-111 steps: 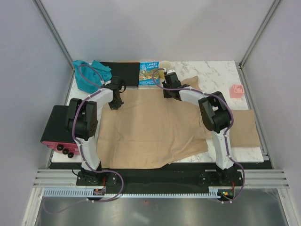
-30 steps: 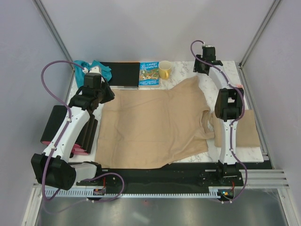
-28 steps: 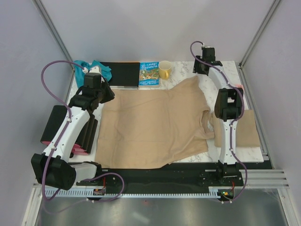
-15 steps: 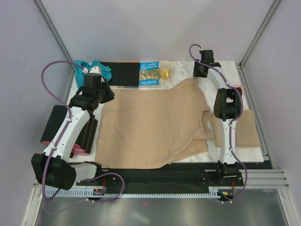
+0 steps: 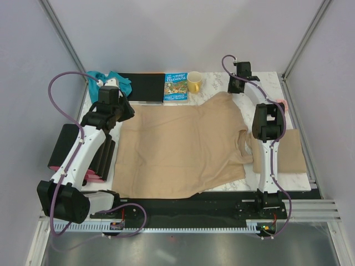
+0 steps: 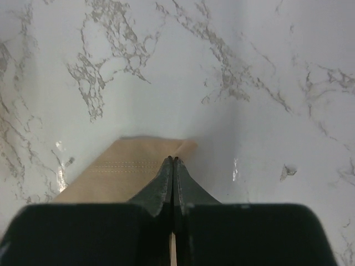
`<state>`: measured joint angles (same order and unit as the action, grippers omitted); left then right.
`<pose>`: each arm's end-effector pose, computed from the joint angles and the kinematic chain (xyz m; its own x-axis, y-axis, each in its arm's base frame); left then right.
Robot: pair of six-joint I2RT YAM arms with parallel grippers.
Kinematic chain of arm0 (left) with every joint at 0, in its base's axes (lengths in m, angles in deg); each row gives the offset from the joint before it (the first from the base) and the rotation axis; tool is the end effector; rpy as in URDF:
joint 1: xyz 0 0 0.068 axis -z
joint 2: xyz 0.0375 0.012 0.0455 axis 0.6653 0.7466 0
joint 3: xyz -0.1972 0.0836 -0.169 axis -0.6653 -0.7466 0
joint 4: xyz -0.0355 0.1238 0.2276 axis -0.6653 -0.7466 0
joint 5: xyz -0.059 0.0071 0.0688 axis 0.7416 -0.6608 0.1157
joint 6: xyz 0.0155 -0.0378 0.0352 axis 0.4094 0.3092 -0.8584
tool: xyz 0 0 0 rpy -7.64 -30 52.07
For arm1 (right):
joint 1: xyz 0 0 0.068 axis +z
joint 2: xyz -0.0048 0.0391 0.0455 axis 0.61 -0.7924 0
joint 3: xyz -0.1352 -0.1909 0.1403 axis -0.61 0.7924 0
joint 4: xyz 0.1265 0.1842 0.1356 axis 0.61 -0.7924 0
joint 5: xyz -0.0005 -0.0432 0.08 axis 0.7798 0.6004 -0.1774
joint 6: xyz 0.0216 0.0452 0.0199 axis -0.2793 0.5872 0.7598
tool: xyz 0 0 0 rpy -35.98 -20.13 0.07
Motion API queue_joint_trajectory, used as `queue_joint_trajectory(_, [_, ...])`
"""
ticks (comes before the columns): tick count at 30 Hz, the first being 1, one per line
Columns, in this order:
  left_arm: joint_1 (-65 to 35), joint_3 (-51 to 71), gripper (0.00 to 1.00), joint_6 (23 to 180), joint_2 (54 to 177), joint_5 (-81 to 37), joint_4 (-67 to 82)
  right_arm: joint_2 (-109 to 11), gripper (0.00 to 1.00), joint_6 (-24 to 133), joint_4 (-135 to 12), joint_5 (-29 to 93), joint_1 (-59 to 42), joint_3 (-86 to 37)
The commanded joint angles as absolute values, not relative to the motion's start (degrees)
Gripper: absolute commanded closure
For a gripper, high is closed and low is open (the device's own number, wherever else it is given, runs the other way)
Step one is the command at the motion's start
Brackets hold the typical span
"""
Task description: Fold and stack the t-shirts
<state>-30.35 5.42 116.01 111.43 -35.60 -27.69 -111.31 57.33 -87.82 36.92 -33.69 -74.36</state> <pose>0.2682 -0.0505 0.3400 -0.5845 -0.3290 -0.7417 -0.1498 0.9421 -0.2999 0.5596 0.0397 0.1740 -0.7121 0.1174 -0.6922 0.0190 0.9888 0.1482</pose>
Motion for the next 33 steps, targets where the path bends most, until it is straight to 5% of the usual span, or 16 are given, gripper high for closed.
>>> queue_joint_trajectory(1, [-30.63, 4.98, 0.65, 114.27, 111.60, -34.87, -25.97, -105.81, 1.00, 57.37, -83.00, 34.55, -33.81, -69.55])
queue_joint_trajectory(33, [-30.63, 4.80, 0.60, 114.27, 113.10, -31.88, -25.97, -77.86, 1.00, 56.50, -68.38, 25.83, -30.65, -37.91])
